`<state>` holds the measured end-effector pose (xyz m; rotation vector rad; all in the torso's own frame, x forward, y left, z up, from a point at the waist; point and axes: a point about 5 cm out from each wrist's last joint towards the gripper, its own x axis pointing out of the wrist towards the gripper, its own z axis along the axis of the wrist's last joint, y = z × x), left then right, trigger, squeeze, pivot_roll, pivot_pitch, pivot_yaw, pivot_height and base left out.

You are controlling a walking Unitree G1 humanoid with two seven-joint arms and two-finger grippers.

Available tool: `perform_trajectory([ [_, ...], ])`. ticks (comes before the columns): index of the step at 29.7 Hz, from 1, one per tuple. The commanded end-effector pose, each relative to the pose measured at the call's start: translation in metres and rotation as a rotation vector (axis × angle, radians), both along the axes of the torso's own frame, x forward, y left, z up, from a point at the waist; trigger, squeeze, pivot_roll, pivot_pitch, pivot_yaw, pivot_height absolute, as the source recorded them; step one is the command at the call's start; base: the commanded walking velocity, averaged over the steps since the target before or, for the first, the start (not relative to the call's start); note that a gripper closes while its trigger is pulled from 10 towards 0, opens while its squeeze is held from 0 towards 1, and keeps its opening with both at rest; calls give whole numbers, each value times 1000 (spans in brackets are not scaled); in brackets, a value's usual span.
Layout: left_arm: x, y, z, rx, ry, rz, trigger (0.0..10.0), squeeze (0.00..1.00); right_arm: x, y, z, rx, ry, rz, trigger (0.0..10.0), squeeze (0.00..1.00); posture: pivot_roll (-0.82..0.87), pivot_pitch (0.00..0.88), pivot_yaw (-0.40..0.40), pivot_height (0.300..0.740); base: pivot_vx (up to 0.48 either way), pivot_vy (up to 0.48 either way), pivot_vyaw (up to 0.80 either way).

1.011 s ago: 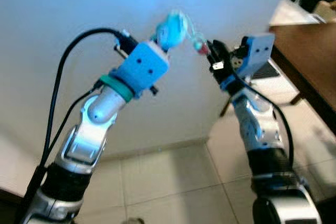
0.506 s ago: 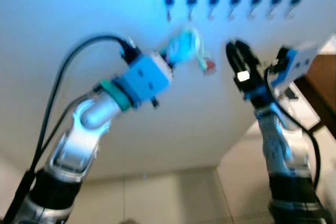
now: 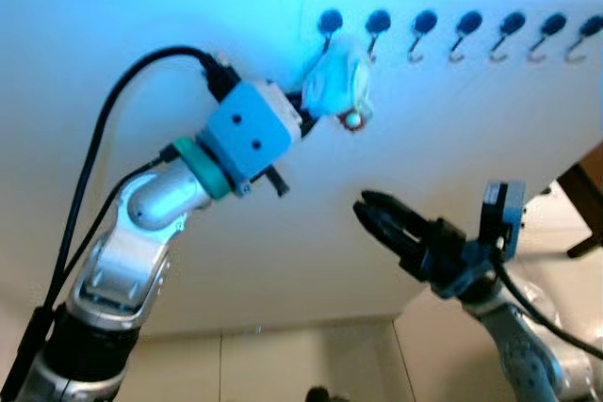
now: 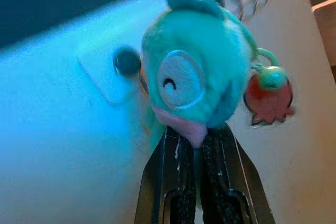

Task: Hang keys on a hook

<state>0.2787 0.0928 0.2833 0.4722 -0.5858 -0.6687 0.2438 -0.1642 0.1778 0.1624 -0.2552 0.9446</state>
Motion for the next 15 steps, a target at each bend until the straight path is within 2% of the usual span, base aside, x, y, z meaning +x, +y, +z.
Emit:
perform_trajectory([
  [1,-5,0,7,5,-29,-10,10000,0,2,-7,-2,-15,-5,-35,10000,0,66,0,42,740,0,0,0],
  [9,-7,4,3,78,-58,26,10000,0,14,-11,-2,-21,-22,-94,10000,0,74,0,40,740,0,0,0],
  [13,-13,14,3,105,-61,85,10000,0,31,-6,10,8,-65,-142,10000,0,83,0,43,740,0,0,0],
  [15,-13,14,3,105,-61,85,10000,0,31,-6,10,8,-65,-142,10000,0,83,0,43,740,0,0,0],
])
